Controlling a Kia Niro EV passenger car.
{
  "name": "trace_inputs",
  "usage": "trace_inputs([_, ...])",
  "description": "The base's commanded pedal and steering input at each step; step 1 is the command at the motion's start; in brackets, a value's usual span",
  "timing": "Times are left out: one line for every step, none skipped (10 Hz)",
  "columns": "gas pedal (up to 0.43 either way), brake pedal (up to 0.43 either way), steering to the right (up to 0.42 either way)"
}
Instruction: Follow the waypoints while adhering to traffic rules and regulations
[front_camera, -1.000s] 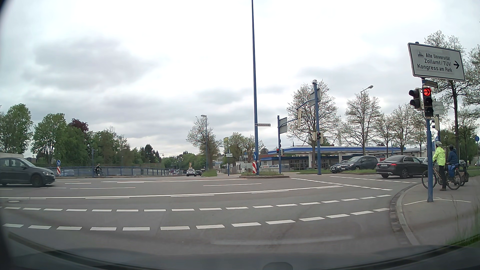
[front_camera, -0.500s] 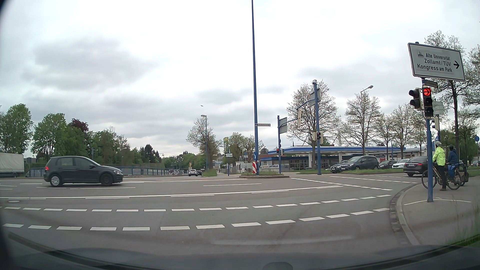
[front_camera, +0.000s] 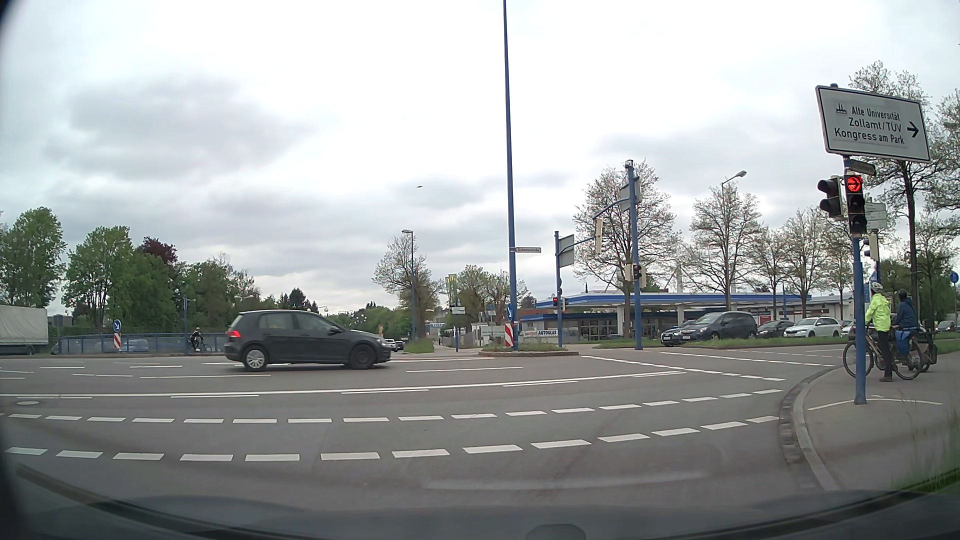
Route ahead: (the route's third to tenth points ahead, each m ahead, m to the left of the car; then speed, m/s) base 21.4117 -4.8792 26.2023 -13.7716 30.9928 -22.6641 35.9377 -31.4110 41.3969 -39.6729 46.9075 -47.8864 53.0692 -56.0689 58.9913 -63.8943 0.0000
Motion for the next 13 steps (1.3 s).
trace_inputs([0.000, 0.244, 0.033])
trace_inputs([0.000, 0.238, 0.033])
trace_inputs([0.000, 0.238, 0.033])
trace_inputs([0.000, 0.244, 0.033])
trace_inputs([0.000, 0.244, 0.033])
trace_inputs([0.000, 0.244, 0.033])
trace_inputs([0.000, 0.244, 0.033])
trace_inputs([0.000, 0.244, 0.033])
trace_inputs([0.000, 0.244, 0.033])
trace_inputs([0.000, 0.244, 0.033])
trace_inputs([0.000, 0.244, 0.033])
trace_inputs([0.000, 0.244, 0.033])
trace_inputs([0.000, 0.244, 0.033])
